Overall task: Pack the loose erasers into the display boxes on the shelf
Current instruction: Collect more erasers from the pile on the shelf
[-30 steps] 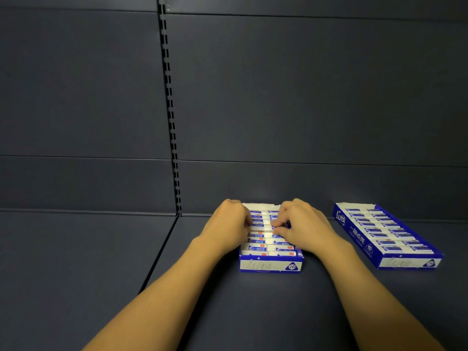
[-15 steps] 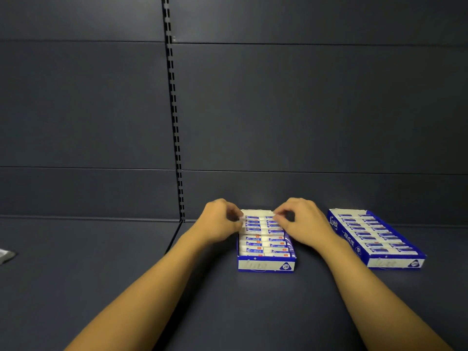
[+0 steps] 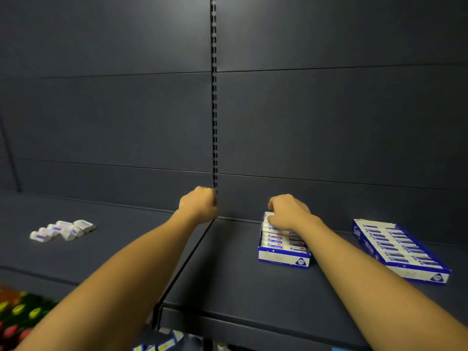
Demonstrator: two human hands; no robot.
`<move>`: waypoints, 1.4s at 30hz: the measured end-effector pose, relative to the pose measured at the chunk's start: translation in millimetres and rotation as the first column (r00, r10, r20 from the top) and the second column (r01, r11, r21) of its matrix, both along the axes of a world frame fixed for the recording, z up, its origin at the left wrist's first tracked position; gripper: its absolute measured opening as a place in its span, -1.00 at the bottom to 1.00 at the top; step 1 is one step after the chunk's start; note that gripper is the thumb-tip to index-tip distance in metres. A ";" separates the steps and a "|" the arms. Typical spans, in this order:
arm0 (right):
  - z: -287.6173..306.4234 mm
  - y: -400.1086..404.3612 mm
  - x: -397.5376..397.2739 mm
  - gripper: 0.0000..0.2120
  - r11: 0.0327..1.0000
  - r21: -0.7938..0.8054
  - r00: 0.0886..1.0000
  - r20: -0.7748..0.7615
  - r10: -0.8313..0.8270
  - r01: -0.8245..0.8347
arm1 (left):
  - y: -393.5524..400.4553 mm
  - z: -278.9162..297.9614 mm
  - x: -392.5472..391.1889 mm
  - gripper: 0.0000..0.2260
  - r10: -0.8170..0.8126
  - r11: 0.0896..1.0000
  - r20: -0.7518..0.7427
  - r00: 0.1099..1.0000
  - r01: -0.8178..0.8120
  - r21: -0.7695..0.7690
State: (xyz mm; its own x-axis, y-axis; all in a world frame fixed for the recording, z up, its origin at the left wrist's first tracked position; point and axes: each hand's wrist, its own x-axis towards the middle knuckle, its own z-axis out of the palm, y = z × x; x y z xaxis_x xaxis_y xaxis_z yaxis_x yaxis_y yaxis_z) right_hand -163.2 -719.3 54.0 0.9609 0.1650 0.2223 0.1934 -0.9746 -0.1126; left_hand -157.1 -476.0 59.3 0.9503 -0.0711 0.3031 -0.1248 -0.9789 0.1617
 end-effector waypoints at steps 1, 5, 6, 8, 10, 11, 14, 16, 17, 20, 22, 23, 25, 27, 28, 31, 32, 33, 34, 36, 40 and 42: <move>-0.3 6.5 -1.1 -0.75 1.000 -0.027 1.000 -0.007 0.004 -0.004 | 4.7 1.4 -5.9 -0.90 0.021 0.999 0.003 1.000 -0.021 0.030; 0.1 34.6 -7.8 -0.73 0.995 -0.092 0.999 -0.009 0.033 -0.033 | 30.6 4.1 -28.4 -0.91 0.102 0.981 -0.013 0.995 -0.099 0.166; 1.3 42.6 -10.0 -0.73 0.993 -0.109 0.999 -0.011 0.045 -0.045 | 38.6 4.1 -33.3 -0.91 0.123 0.976 -0.013 0.992 -0.119 0.182; 4.7 58.8 -15.8 -0.75 0.987 -0.140 0.997 -0.017 0.071 -0.073 | 56.0 3.4 -42.4 -0.90 0.156 0.970 -0.011 0.988 -0.151 0.190; 8.7 75.7 -21.8 -0.77 0.984 -0.151 0.996 -0.020 0.088 -0.090 | 74.9 2.1 -52.0 -0.85 0.185 0.968 -0.015 0.983 -0.180 0.172; 10.7 84.7 -25.0 -0.77 0.985 -0.144 0.995 -0.020 0.093 -0.095 | 84.4 1.7 -57.2 -0.83 0.197 0.968 -0.020 0.980 -0.191 0.162; 14.8 113.0 -35.3 -0.84 0.987 -0.121 0.994 -0.023 0.104 -0.106 | 113.1 1.5 -72.0 -0.79 0.225 0.967 -0.021 0.974 -0.221 0.129; 15.6 132.1 -42.1 -0.92 0.986 -0.119 0.993 -0.028 0.116 -0.118 | 132.5 1.7 -82.2 -0.76 0.232 0.966 -0.017 0.973 -0.228 0.119; 15.8 141.9 -45.7 -0.95 0.986 -0.117 0.992 -0.035 0.118 -0.122 | 143.0 1.3 -87.1 -0.74 0.233 0.966 -0.015 0.972 -0.229 0.116; 17.1 172.9 -57.0 -0.95 0.986 -0.105 0.991 -0.061 0.123 -0.129 | 175.1 0.8 -101.0 -0.72 0.230 0.967 -0.020 0.973 -0.226 0.117; 17.6 196.2 -65.5 -0.93 0.986 -0.095 0.989 -0.072 0.129 -0.136 | 196.7 1.9 -110.0 -0.72 0.227 0.967 -0.012 0.974 -0.224 0.121; 18.3 207.9 -70.1 -0.93 0.986 -0.096 0.989 -0.075 0.129 -0.136 | 207.2 3.0 -114.1 -0.73 0.225 0.968 -0.007 0.974 -0.222 0.120; 19.1 231.3 -78.7 -0.92 0.986 -0.098 0.989 -0.082 0.125 -0.133 | 227.5 4.7 -122.7 -0.75 0.215 0.970 -0.005 0.977 -0.213 0.113; 19.0 253.3 -85.6 -0.91 0.987 -0.092 0.988 -0.083 0.127 -0.135 | 248.6 5.3 -128.3 -0.77 0.203 0.974 -0.005 0.979 -0.201 0.107; 18.4 264.1 -88.9 -0.90 0.986 -0.091 0.988 -0.083 0.130 -0.137 | 259.0 5.6 -130.9 -0.78 0.197 0.975 -0.001 0.980 -0.196 0.102; 15.2 294.1 -97.8 -0.82 0.986 -0.094 0.987 -0.092 0.131 -0.140 | 286.8 6.1 -139.0 -0.81 0.184 0.977 0.010 0.983 -0.184 0.104; 13.1 303.1 -99.5 -0.80 0.986 -0.092 0.987 -0.098 0.129 -0.138 | 295.1 5.1 -140.6 -0.81 0.180 0.978 0.009 0.984 -0.180 0.108; 11.1 311.8 -100.1 -0.78 0.987 -0.087 0.987 -0.098 0.127 -0.136 | 303.3 4.5 -141.8 -0.80 0.176 0.978 0.006 0.984 -0.175 0.114; 9.5 319.6 -101.2 -0.78 0.988 -0.083 0.988 -0.095 0.123 -0.131 | 311.0 3.3 -142.8 -0.79 0.169 0.979 0.005 0.986 -0.169 0.116; 6.9 332.8 -104.3 -0.78 0.990 -0.080 0.989 -0.094 0.112 -0.120 | 326.0 -0.4 -143.3 -0.77 0.171 0.979 -0.001 0.985 -0.170 0.112; 3.7 352.4 -104.4 -0.76 0.990 -0.101 0.990 -0.111 0.092 -0.103 | 350.9 -8.5 -137.5 -0.78 0.172 0.981 -0.016 0.985 -0.169 0.098; 6.5 360.4 -98.4 -0.76 0.991 -0.101 0.991 -0.103 0.082 -0.092 | 360.5 -9.4 -130.7 -0.78 0.164 0.982 -0.003 0.986 -0.163 0.094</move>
State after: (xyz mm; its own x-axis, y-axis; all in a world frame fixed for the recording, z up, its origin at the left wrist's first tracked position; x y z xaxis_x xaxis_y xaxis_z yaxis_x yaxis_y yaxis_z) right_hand -261.6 -359.0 60.5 0.9582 0.2664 0.1041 0.2710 -0.9620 -0.0326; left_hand -287.9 -115.5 49.9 0.9547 0.0579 0.2919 0.0392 -0.9968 0.0697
